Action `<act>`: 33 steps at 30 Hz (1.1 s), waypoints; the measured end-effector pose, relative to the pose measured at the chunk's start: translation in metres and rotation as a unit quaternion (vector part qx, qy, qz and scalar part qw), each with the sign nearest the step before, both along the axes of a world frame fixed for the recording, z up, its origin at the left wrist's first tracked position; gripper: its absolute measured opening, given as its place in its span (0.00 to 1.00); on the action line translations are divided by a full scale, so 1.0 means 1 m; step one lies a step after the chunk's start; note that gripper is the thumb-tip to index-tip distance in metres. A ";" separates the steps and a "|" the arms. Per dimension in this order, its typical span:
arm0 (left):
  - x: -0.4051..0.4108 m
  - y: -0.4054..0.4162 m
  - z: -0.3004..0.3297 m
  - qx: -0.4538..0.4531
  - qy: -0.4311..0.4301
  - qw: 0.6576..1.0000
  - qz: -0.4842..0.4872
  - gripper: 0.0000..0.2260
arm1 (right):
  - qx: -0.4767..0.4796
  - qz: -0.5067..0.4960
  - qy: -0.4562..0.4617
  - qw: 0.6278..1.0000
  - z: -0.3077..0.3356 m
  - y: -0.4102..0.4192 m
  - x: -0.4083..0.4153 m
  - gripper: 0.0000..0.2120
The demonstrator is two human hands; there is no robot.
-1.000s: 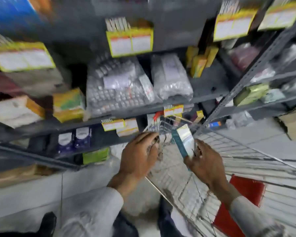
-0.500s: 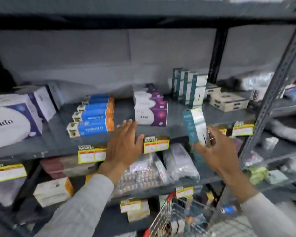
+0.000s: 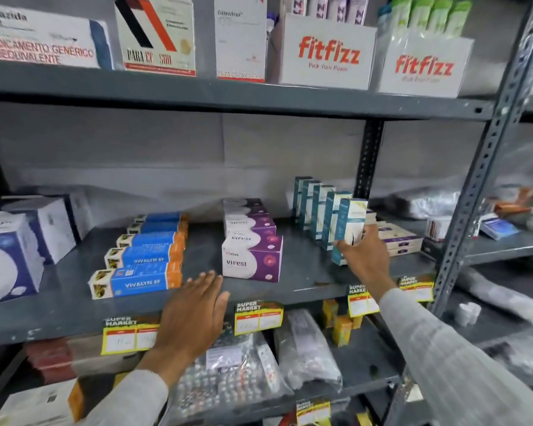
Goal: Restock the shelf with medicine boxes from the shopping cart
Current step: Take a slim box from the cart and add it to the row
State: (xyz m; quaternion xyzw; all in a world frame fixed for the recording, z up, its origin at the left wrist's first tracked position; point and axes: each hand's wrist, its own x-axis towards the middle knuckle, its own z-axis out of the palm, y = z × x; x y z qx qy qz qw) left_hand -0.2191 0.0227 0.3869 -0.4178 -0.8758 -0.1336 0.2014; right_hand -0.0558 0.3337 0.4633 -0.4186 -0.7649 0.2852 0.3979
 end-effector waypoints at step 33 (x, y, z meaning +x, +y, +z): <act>-0.004 0.007 -0.008 0.000 -0.007 1.000 0.018 0.30 | 0.081 -0.054 -0.026 0.995 -0.058 0.013 0.007 0.25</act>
